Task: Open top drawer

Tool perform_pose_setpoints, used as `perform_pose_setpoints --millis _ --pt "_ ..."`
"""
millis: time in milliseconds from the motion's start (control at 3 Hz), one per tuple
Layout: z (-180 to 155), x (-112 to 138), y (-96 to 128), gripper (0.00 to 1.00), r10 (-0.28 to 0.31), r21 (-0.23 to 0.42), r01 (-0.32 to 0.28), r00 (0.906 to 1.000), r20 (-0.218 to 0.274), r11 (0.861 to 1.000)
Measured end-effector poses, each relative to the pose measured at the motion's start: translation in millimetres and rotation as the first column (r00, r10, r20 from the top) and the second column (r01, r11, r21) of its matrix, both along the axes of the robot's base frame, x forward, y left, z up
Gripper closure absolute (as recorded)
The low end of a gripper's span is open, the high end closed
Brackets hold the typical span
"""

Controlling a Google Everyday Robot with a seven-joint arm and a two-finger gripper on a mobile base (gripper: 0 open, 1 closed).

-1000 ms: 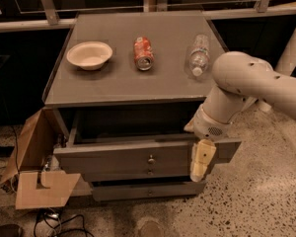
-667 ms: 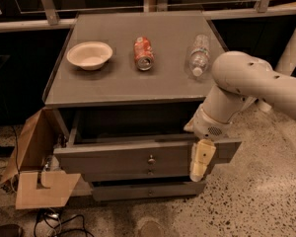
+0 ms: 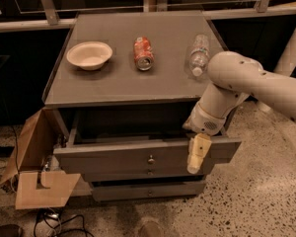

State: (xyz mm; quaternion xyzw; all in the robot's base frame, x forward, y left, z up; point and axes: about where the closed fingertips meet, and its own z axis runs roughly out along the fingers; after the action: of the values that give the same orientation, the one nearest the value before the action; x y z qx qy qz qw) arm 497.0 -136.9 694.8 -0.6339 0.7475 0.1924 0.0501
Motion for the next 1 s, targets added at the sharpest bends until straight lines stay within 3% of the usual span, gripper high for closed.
perform_pose_setpoints --millis 333,1000 --pt "-13.0 2.6 3.7 0.0 0.01 -0.015 -0.011 0.9997 -0.024 1.0" --pt "-34.9 -34.1 1.9 0.0 0.03 -0.028 -0.032 0.9953 -0.093 0.999"
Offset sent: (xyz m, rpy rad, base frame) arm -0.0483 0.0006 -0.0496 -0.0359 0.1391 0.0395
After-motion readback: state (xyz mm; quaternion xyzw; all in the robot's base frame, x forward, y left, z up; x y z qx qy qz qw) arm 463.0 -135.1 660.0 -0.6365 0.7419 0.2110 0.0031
